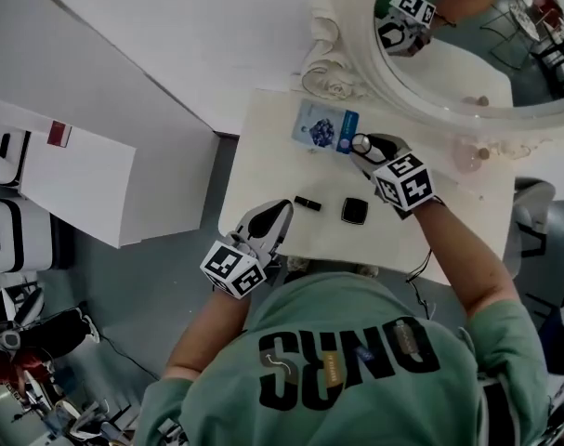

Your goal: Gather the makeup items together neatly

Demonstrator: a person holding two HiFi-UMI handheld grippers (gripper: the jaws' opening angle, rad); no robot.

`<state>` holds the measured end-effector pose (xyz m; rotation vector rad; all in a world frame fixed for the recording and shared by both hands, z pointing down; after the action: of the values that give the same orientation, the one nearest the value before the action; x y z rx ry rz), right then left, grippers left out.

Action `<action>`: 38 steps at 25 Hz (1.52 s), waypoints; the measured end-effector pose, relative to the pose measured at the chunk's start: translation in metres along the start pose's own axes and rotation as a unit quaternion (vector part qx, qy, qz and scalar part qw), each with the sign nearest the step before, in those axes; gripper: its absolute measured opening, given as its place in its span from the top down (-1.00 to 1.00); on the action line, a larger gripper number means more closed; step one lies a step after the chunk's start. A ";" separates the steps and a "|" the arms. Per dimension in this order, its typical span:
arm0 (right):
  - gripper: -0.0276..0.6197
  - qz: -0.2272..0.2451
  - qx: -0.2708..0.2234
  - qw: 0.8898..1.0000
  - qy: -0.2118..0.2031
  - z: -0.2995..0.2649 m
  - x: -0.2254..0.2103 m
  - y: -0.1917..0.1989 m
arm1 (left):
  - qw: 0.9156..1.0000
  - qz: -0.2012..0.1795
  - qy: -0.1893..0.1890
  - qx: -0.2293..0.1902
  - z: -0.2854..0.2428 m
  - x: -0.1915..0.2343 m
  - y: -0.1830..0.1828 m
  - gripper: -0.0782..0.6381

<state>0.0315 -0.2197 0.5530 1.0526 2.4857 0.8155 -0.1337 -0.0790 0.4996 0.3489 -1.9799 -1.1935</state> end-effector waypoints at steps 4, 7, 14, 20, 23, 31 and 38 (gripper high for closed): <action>0.28 0.002 0.028 1.000 0.010 0.038 -0.007 0.089 | 0.998 -0.014 0.046 0.027 -0.045 -0.036 0.007 0.78; 0.28 0.007 0.056 0.998 0.012 0.053 -0.004 0.148 | 0.996 -0.015 0.075 0.048 -0.074 -0.063 0.011 0.78; 0.27 0.037 0.091 0.995 0.001 0.052 0.013 0.245 | 0.991 -0.025 0.105 0.073 -0.119 -0.111 0.030 0.78; 0.27 0.062 0.092 0.994 -0.001 0.038 0.020 0.276 | 0.991 -0.024 0.102 0.084 -0.129 -0.128 0.044 0.78; 0.19 0.050 0.089 0.995 -0.012 0.039 0.016 0.277 | 0.992 -0.022 0.096 0.083 -0.125 -0.127 0.047 0.78; 0.00 0.064 0.013 0.998 -0.020 0.059 0.003 0.158 | 0.997 -0.018 0.064 0.039 -0.079 -0.094 0.022 0.78; -0.09 0.146 0.006 0.988 -0.041 0.008 0.011 0.014 | 1.000 -0.005 0.006 -0.009 -0.010 -0.035 -0.001 0.78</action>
<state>0.0357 -0.2002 0.5548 1.4482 2.3024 0.8206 -0.1033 -0.0656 0.4842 0.3558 -1.9570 -1.2120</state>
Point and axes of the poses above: the fingertips, and each gripper's own axes: z backward along the fingers, x to its left, y out of its underside, the point moved 2 cm from there along z, backward along the fingers, and after that the axes turned 11 degrees about x, right-handed, at the moved point
